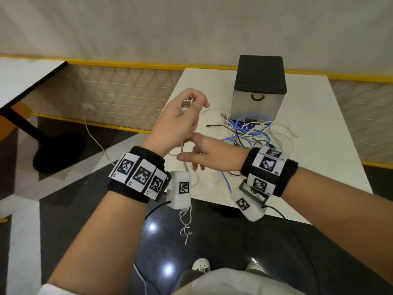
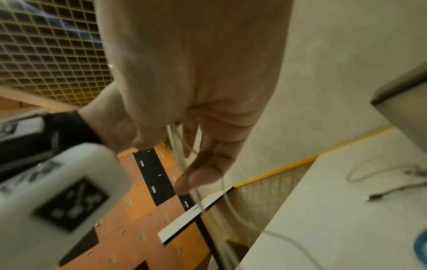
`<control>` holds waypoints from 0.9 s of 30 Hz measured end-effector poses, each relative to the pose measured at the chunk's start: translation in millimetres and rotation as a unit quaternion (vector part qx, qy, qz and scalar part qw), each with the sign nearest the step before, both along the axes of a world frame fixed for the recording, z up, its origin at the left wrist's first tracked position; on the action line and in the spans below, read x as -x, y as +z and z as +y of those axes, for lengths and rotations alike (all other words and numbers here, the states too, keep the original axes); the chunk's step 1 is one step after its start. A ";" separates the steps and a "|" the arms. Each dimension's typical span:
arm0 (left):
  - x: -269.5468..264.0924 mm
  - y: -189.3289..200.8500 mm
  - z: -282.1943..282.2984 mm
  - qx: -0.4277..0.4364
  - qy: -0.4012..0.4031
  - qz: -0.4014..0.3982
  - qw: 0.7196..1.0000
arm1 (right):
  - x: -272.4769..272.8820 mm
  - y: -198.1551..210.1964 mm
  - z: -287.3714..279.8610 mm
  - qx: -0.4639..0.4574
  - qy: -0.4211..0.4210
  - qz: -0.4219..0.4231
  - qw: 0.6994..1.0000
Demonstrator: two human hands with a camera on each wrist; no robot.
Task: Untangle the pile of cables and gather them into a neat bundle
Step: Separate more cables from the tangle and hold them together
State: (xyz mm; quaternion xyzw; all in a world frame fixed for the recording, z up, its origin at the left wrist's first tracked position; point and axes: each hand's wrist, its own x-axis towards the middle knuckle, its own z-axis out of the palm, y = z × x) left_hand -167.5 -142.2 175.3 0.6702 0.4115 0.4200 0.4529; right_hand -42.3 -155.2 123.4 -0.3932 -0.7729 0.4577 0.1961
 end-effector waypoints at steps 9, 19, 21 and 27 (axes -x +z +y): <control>18.1 5.3 1.7 0.013 0.044 -0.078 0.996 | 5.9 -52.4 -12.8 -0.072 0.098 -0.185 0.975; 27.9 18.0 5.1 -0.008 0.081 -0.063 0.995 | 9.5 -34.9 -4.9 0.033 0.089 -0.099 0.990; 30.2 17.8 3.4 -0.010 0.078 -0.061 0.995 | 13.5 -32.1 -8.4 0.088 0.087 -0.060 0.991; 37.2 12.7 -3.3 -0.008 0.077 -0.063 0.995 | 24.0 -37.3 -17.4 0.171 0.136 -0.020 0.976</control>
